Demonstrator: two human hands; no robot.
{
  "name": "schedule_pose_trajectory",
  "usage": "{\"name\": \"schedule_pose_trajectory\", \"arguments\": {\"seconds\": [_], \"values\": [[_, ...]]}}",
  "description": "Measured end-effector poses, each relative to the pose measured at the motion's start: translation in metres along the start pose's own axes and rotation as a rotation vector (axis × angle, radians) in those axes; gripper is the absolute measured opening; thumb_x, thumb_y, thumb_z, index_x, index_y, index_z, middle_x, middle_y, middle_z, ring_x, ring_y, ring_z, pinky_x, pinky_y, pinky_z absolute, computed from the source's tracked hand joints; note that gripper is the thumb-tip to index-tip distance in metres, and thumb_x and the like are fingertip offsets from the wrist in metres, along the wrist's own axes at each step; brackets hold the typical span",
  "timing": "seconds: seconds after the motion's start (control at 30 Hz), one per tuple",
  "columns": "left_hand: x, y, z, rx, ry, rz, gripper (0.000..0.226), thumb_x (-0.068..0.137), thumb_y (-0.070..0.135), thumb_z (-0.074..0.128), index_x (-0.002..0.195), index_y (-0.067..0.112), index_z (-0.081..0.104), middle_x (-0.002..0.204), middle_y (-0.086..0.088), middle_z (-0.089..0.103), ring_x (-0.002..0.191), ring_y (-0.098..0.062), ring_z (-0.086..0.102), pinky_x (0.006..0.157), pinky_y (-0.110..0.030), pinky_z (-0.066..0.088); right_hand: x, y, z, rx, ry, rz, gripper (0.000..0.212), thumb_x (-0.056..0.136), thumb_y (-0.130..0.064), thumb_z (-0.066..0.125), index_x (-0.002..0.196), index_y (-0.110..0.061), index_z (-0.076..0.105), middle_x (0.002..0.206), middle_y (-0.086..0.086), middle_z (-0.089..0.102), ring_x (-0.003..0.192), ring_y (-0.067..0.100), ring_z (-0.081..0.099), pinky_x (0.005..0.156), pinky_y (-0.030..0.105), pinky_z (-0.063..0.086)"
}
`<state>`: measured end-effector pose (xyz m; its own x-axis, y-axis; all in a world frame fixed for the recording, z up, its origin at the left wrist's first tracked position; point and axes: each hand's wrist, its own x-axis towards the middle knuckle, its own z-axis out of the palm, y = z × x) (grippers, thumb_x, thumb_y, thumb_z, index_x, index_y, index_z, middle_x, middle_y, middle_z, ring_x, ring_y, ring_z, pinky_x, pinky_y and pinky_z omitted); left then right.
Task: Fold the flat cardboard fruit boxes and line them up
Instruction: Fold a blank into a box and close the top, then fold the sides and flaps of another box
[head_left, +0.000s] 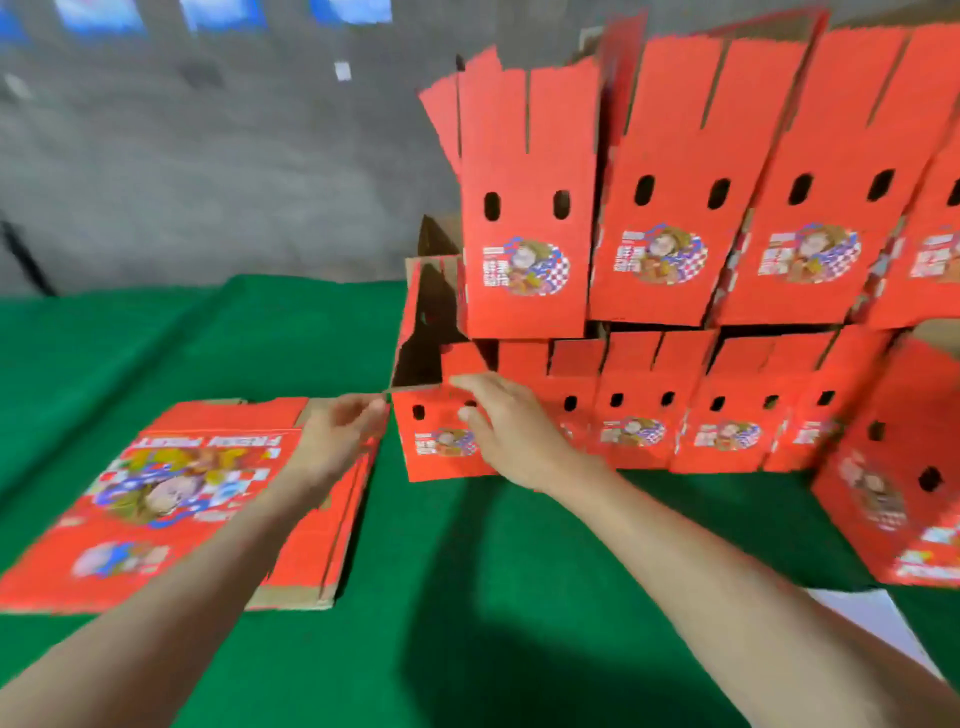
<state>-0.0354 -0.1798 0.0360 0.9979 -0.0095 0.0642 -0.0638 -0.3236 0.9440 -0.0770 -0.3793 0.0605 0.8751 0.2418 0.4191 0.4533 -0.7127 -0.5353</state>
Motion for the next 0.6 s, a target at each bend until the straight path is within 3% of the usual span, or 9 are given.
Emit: {"name": "schedule_pose_trajectory", "arguments": {"seconds": [0.1, 0.17, 0.2, 0.27, 0.37, 0.47, 0.53, 0.6], "values": [[-0.006, -0.083, -0.091, 0.217, 0.19, -0.12, 0.017, 0.096, 0.011, 0.052, 0.09, 0.003, 0.066, 0.083, -0.014, 0.063, 0.082, -0.02, 0.055, 0.068, -0.033, 0.038, 0.011, -0.021, 0.081, -0.027, -0.261, 0.046, 0.045, 0.1, -0.012, 0.041, 0.144, -0.011, 0.036, 0.148, 0.007, 0.038, 0.136, 0.022, 0.034, 0.111, 0.03, 0.026], [-0.008, -0.127, -0.138, 0.382, 0.258, -0.205, 0.027, 0.095, 0.012, 0.054, 0.071, 0.007, 0.064, 0.07, -0.015, 0.061, 0.077, -0.029, 0.059, 0.062, -0.036, 0.036, 0.017, -0.032, 0.122, -0.041, -0.38, 0.091, 0.046, 0.101, -0.014, 0.04, 0.146, -0.012, 0.032, 0.151, 0.005, 0.033, 0.139, 0.021, 0.031, 0.113, 0.033, 0.025], [-0.006, -0.146, -0.157, 0.452, 0.254, -0.238, 0.027, 0.095, 0.013, 0.054, 0.072, 0.006, 0.065, 0.074, -0.019, 0.064, 0.084, -0.035, 0.063, 0.065, -0.038, 0.039, 0.02, -0.037, 0.139, -0.046, -0.424, 0.117, 0.046, 0.101, -0.014, 0.039, 0.146, -0.012, 0.031, 0.152, 0.005, 0.032, 0.139, 0.02, 0.03, 0.114, 0.032, 0.025], [0.003, -0.176, -0.182, 0.585, 0.204, -0.279, 0.023, 0.096, 0.015, 0.053, 0.101, -0.001, 0.068, 0.107, -0.024, 0.067, 0.105, -0.038, 0.061, 0.081, -0.039, 0.044, 0.024, -0.044, 0.167, -0.049, -0.493, 0.179, 0.045, 0.102, -0.014, 0.039, 0.146, -0.012, 0.031, 0.153, 0.004, 0.031, 0.139, 0.02, 0.03, 0.114, 0.031, 0.025], [0.021, -0.207, -0.2, 0.757, 0.064, -0.293, 0.03, 0.099, 0.015, 0.041, 0.121, -0.002, 0.053, 0.126, -0.024, 0.057, 0.116, -0.037, 0.055, 0.093, -0.042, 0.044, 0.026, -0.047, 0.196, -0.061, -0.553, 0.284, 0.044, 0.102, -0.015, 0.039, 0.145, -0.013, 0.033, 0.151, 0.003, 0.034, 0.138, 0.019, 0.033, 0.112, 0.03, 0.026], [0.034, -0.233, -0.199, 0.906, -0.113, -0.333, 0.044, 0.1, 0.017, 0.03, 0.143, 0.007, 0.029, 0.154, -0.013, 0.025, 0.141, -0.025, 0.028, 0.11, -0.048, 0.029, 0.023, -0.041, 0.214, -0.078, -0.571, 0.391, 0.043, 0.101, -0.018, 0.04, 0.144, -0.015, 0.035, 0.148, 0.002, 0.037, 0.137, 0.018, 0.034, 0.112, 0.031, 0.027], [0.036, -0.246, -0.194, 0.998, -0.177, -0.341, 0.052, 0.102, 0.029, 0.027, 0.151, 0.016, 0.013, 0.16, -0.004, 0.005, 0.147, -0.021, 0.004, 0.115, -0.05, 0.017, 0.022, -0.034, 0.225, -0.091, -0.581, 0.468, 0.044, 0.101, -0.019, 0.041, 0.145, -0.014, 0.034, 0.15, 0.003, 0.036, 0.138, 0.017, 0.033, 0.113, 0.03, 0.025], [0.032, -0.251, -0.189, 1.102, -0.177, -0.276, 0.054, 0.1, 0.039, 0.028, 0.149, 0.02, 0.019, 0.159, -0.005, 0.012, 0.146, -0.024, 0.009, 0.114, -0.046, 0.018, 0.021, -0.026, 0.234, -0.115, -0.589, 0.545, 0.047, 0.102, -0.019, 0.041, 0.147, -0.011, 0.031, 0.152, 0.004, 0.033, 0.139, 0.018, 0.032, 0.112, 0.028, 0.024]]}}
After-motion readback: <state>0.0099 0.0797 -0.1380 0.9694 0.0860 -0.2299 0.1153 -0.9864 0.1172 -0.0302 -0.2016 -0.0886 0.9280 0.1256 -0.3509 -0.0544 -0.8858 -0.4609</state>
